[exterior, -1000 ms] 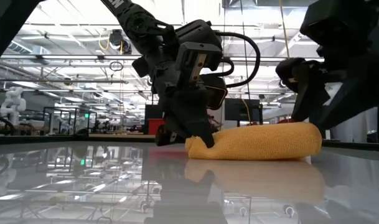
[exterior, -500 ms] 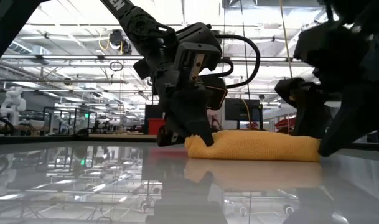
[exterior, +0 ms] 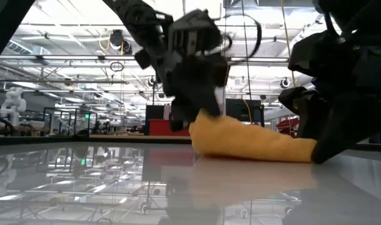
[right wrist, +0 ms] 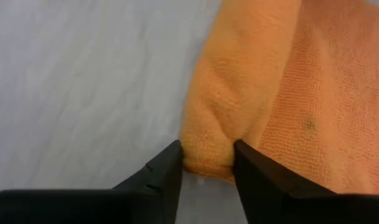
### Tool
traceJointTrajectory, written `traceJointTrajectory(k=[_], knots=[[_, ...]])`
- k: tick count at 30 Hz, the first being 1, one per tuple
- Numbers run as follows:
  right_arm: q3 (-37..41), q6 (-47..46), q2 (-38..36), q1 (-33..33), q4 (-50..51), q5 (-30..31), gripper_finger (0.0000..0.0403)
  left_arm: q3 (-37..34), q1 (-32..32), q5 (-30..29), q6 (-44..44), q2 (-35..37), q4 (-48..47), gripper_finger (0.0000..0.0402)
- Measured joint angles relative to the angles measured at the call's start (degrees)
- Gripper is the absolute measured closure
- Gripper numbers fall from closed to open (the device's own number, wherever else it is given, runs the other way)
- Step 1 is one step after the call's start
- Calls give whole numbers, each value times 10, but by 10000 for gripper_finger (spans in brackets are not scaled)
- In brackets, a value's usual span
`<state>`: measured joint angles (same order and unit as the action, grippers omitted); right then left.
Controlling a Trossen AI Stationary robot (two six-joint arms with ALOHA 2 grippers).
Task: Roll towel
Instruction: Roll the towel
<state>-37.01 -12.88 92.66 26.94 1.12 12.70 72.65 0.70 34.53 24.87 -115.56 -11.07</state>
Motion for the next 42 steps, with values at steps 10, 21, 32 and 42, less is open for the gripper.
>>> traceJointTrajectory(k=[10,21,32,42], knots=[[1,-30,0,-13,2,-7,360,1,-2,-60,-140,97,-37,206],[1,-36,1,-43,1,-53,375,1,93,-225,-383,105,-71,204],[1,-35,1,-59,0,-71,377,1,112,-305,-420,44,-51,126],[1,-36,1,-59,1,-71,376,1,104,-352,-419,1,-62,145]])
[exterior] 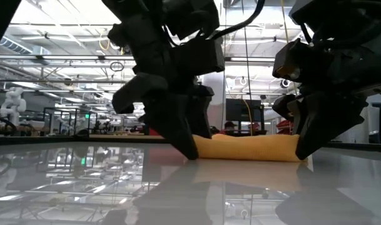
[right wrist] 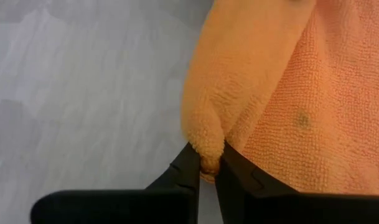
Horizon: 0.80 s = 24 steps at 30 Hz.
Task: Roll towel
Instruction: Roll the towel
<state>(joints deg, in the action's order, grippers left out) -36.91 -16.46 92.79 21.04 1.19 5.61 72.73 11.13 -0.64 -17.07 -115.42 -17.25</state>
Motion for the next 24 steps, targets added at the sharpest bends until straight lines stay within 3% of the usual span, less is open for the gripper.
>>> traceJointTrajectory(k=[5,10,14,24], knots=[[0,0,0,0,0,0,376,0,-9,1,2,-5,7,201],[0,-18,0,0,-1,1,376,0,-23,1,2,-6,8,309],[1,-41,-6,0,-5,-7,376,0,-37,45,18,-6,8,381],[3,-164,-41,7,-7,-46,385,-1,-79,311,170,-8,34,382]])
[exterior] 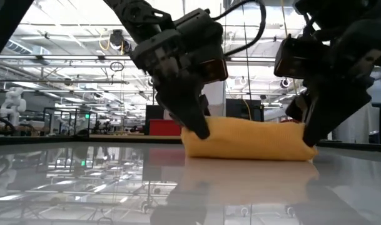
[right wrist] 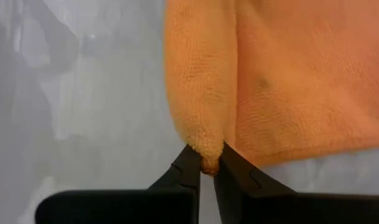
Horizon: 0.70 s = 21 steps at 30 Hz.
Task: Roll towel
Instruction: Roll the towel
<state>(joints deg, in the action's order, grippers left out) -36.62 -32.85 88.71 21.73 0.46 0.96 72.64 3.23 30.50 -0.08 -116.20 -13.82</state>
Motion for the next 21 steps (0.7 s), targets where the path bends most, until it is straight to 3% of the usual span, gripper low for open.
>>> traceJointTrajectory(k=[9,21], knots=[[-1,-124,0,9,-36,0,386,0,-20,107,124,0,0,382],[-2,-232,-1,-30,-59,-72,387,0,-21,47,207,-3,-34,382]])
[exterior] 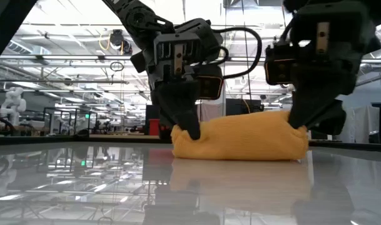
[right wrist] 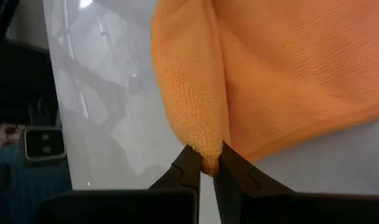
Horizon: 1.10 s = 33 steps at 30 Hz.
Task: Roll towel
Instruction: Roll the towel
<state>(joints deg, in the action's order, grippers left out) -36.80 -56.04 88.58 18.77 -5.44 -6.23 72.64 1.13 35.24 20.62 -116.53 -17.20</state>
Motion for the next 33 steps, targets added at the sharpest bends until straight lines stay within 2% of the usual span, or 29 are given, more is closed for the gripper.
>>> traceJointTrajectory(k=[10,13,21,25,28,33], knots=[[-1,-4,0,-56,33,-46,374,1,0,-8,17,-6,-13,382],[-1,14,0,-66,47,-47,349,1,-1,-9,27,-6,-16,382],[0,69,-1,-68,84,-52,248,0,0,-8,30,-6,-22,382],[0,107,-20,-48,82,-56,222,0,0,-8,30,-6,-21,382],[0,153,-47,-18,90,-21,219,0,0,-8,31,-6,-20,382],[0,254,-95,45,109,76,219,0,0,-8,31,-6,-19,382]])
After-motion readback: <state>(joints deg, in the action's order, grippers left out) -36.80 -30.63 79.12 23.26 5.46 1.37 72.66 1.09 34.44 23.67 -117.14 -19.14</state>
